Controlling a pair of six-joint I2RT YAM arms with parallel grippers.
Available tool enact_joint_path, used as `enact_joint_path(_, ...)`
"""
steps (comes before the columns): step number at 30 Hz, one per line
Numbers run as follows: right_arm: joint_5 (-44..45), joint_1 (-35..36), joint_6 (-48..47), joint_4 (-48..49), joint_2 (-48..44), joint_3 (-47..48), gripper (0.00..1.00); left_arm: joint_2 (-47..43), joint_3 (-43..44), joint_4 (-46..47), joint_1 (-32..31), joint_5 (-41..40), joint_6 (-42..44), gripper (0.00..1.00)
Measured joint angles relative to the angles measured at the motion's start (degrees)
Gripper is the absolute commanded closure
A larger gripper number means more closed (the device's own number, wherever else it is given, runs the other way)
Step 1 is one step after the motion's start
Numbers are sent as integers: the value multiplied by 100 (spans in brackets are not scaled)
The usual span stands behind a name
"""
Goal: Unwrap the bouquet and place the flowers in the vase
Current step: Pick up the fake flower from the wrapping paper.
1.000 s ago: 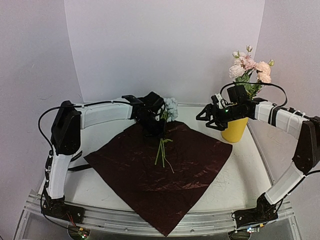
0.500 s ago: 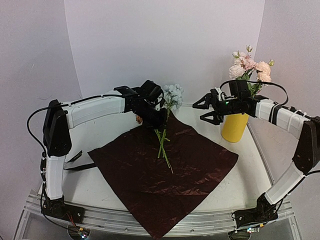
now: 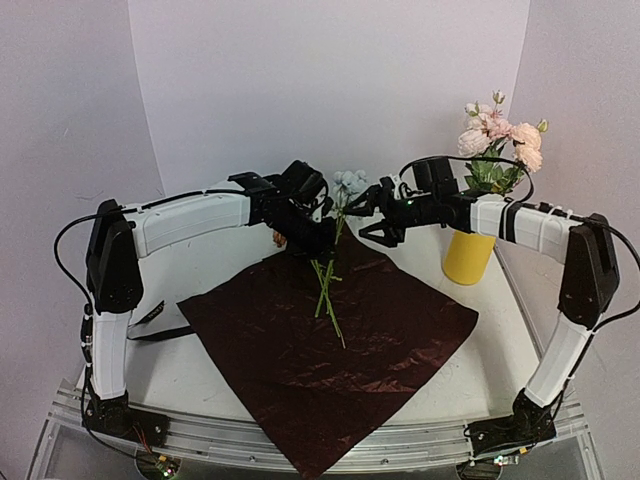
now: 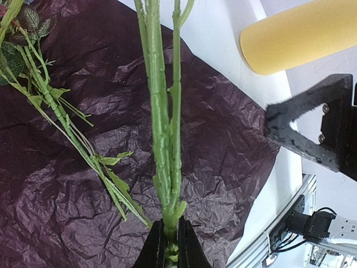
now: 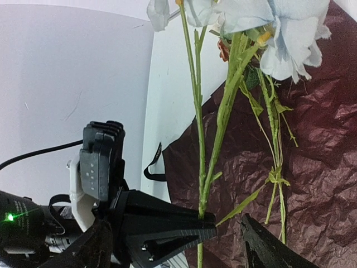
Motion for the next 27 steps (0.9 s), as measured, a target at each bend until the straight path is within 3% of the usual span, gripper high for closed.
enact_joint_path(6, 446, 127, 183, 90, 386, 402, 40, 0, 0, 3, 2, 10, 34, 97)
enact_joint_path(14, 546, 143, 381, 165, 1162, 937, 50, 0, 0, 3, -1, 55, 33, 97)
enact_joint_path(18, 580, 143, 484, 162, 1339, 1013, 70, 0, 0, 3, 2, 72, 30, 97)
enact_joint_path(23, 574, 143, 545, 194, 1436, 1148, 76, 0, 0, 5, 2, 94, 29, 97)
enact_joint_path(25, 560, 143, 568, 203, 1480, 1218, 96, 0, 0, 7, 2, 92, 30, 90)
enact_joint_path(27, 535, 143, 588, 222, 1517, 1257, 100, 0, -1, 7, 2, 91, 42, 66)
